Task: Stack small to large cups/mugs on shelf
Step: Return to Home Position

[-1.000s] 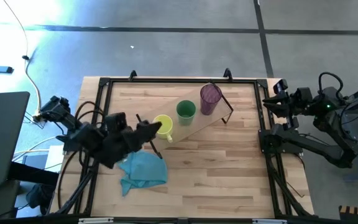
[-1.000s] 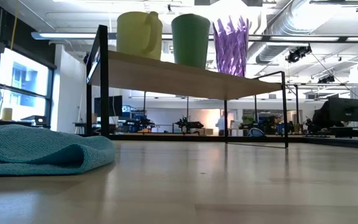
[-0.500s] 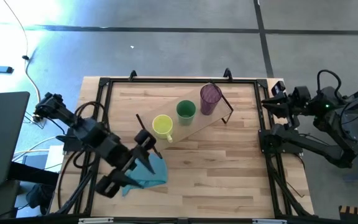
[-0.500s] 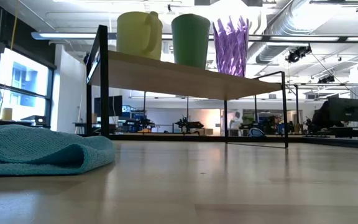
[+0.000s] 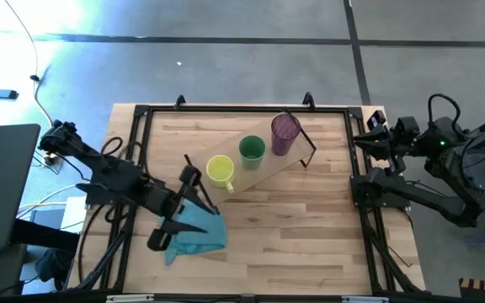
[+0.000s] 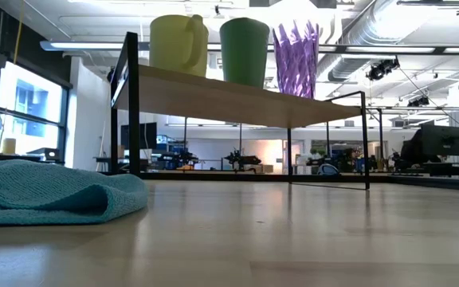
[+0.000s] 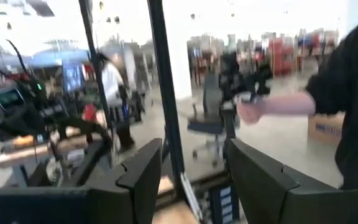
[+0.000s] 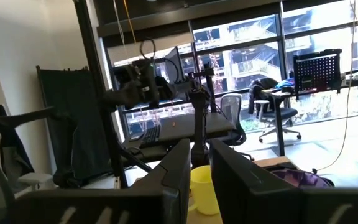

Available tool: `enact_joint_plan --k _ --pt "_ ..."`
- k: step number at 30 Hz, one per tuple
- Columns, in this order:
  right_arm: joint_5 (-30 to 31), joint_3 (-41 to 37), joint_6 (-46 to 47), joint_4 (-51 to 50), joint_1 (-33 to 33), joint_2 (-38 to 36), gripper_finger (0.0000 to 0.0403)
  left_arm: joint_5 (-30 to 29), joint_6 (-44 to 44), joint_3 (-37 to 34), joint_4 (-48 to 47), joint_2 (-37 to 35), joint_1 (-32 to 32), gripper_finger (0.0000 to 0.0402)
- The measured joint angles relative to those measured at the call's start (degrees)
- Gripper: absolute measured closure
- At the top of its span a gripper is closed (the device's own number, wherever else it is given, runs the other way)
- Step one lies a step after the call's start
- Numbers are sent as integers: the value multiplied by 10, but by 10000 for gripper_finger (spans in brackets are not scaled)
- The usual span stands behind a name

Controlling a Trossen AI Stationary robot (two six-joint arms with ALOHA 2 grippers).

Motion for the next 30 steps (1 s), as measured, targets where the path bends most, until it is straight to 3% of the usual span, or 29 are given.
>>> enact_joint_plan --k 7,17,25,30 --pt "0 0 -5 0 0 0 350 2 -8 -159 162 -100 -1 229" --pt "0 0 -38 0 0 0 350 2 -51 -304 194 -228 8 229" --pt "3 0 -53 1 0 15 350 155 -127 -394 315 -247 123 229" --pt "3 0 -55 0 0 35 350 204 -170 -439 373 -230 185 229"
